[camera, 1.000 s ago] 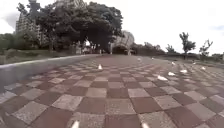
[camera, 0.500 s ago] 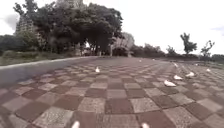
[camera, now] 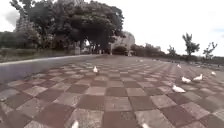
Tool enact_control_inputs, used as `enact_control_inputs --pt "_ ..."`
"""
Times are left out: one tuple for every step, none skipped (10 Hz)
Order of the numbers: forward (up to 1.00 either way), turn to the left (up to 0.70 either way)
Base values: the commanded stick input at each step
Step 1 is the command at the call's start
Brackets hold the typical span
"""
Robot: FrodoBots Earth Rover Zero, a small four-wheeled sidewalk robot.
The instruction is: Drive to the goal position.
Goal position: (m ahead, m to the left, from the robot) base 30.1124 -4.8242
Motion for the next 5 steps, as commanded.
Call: enact_control_inputs --pt "0.7 0.0" --pt "0.7 0.0" --pt "0.7 0.0" --pt "0.7 0.0" --pt "0.7 0.0"
